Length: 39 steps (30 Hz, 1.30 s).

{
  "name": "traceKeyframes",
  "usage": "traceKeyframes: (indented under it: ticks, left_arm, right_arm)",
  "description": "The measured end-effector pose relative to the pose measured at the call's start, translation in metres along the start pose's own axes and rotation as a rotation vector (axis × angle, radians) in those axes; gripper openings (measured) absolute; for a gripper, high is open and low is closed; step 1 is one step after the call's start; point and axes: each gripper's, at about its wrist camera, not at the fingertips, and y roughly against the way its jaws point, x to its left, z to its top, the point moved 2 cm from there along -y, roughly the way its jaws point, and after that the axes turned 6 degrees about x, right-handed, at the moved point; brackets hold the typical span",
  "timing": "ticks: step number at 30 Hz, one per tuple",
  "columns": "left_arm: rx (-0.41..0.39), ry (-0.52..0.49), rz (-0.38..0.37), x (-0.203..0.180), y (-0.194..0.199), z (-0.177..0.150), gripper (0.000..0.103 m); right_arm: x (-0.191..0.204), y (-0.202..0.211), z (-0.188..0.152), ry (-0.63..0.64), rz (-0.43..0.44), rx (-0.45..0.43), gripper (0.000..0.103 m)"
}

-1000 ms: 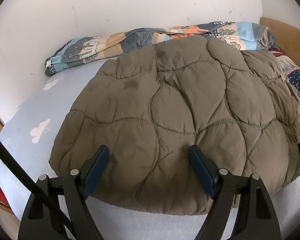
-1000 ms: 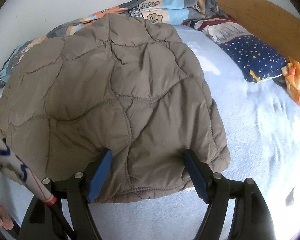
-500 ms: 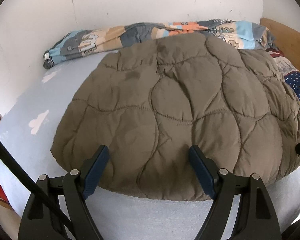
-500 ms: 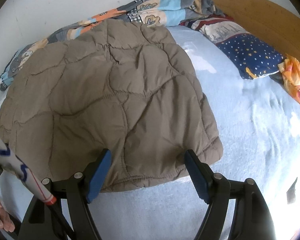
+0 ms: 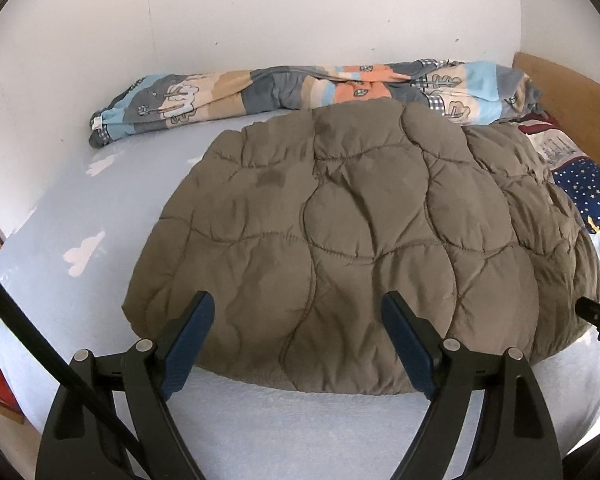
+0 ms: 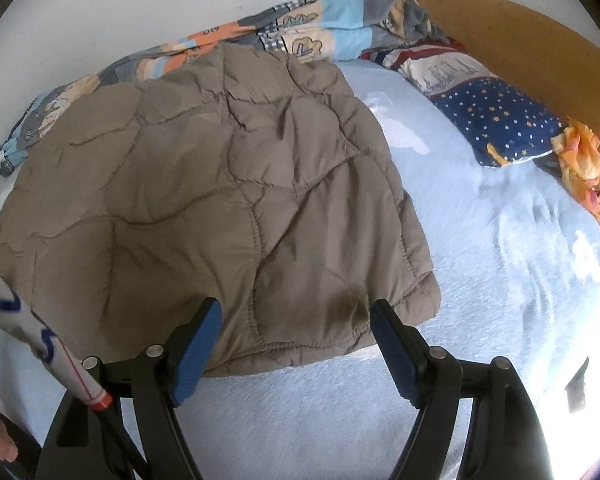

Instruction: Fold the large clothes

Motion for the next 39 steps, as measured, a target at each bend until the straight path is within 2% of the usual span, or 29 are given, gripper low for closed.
traceKeyframes:
  ticks: [4, 10, 15, 17, 21, 25, 29, 31, 34, 37, 39]
  left_arm:
    - [-0.016, 0.018, -0.004, 0.004, 0.008, 0.003, 0.085]
    - [-0.095, 0.010, 0.002, 0.005, 0.037, 0.005, 0.085]
    - [-0.129, 0.008, 0.048, 0.004, 0.063, 0.006, 0.090]
    - [-0.113, 0.006, 0.065, 0.004, 0.072, 0.004, 0.091]
    - [-0.098, 0.005, 0.023, 0.006, 0.087, -0.002, 0.092]
    - [-0.138, 0.005, -0.034, 0.010, 0.107, -0.007, 0.093]
    - [-0.130, -0.046, 0.069, 0.002, 0.118, -0.008, 0.093]
    - [-0.129, -0.070, 0.075, -0.001, 0.126, -0.008, 0.093]
    - [-0.173, -0.078, 0.072, -0.003, 0.146, -0.007, 0.093]
    - [-0.185, -0.075, 0.117, -0.007, 0.159, -0.003, 0.093]
    - [-0.170, -0.079, 0.066, -0.009, 0.162, 0.000, 0.093]
  right_arm:
    - [0.005, 0.006, -0.002, 0.003, 0.007, -0.010, 0.080]
    - [0.017, 0.022, -0.003, 0.028, 0.029, -0.056, 0.080]
    - [0.025, 0.039, -0.009, 0.038, 0.054, -0.083, 0.080]
    - [0.029, 0.048, -0.012, 0.036, 0.069, -0.089, 0.080]
    - [0.030, 0.064, -0.020, 0.027, 0.103, -0.100, 0.080]
    - [0.034, 0.081, -0.030, 0.022, 0.127, -0.111, 0.081]
    - [0.038, 0.097, -0.037, 0.028, 0.136, -0.121, 0.081]
    - [0.041, 0.104, -0.038, 0.039, 0.135, -0.135, 0.081]
    - [0.045, 0.119, -0.038, 0.054, 0.134, -0.163, 0.081]
    - [0.049, 0.137, -0.034, 0.068, 0.150, -0.196, 0.081]
    - [0.052, 0.149, -0.032, 0.077, 0.160, -0.216, 0.083]
